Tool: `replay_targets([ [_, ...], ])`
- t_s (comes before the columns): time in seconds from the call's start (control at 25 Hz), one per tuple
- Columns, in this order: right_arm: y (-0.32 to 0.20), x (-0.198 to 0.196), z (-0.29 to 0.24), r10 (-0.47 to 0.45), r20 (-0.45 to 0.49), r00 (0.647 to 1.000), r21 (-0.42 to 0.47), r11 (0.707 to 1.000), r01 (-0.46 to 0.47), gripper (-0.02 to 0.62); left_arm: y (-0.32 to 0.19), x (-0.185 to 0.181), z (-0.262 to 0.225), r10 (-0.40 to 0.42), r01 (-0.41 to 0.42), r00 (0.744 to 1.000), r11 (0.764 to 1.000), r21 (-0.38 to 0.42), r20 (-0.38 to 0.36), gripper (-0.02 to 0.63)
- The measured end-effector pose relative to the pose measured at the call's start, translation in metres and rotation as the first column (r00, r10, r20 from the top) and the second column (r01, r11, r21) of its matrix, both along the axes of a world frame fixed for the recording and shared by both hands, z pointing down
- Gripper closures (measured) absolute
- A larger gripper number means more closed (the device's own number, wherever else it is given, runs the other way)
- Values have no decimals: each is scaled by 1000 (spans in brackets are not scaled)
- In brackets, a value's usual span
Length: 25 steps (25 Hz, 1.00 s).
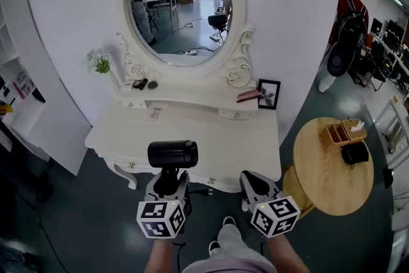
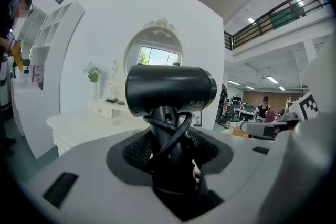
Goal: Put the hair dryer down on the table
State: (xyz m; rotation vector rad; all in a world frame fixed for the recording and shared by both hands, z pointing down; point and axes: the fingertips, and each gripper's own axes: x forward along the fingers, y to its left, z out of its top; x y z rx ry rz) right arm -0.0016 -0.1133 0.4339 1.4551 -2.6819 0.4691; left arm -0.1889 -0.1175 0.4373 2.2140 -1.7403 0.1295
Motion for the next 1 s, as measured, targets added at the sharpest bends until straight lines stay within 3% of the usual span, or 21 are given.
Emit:
replay_targets([
  [0.48,-51,22,0,28,16,999,-2,1000,-28,592,-75,23,12,16,-15,1000,1000,-22,14,400],
  [1.0,-108,44,5,40,16,999,-9,999,-40,592,-156,43,50,18,-15,999,994,-104,29,400],
])
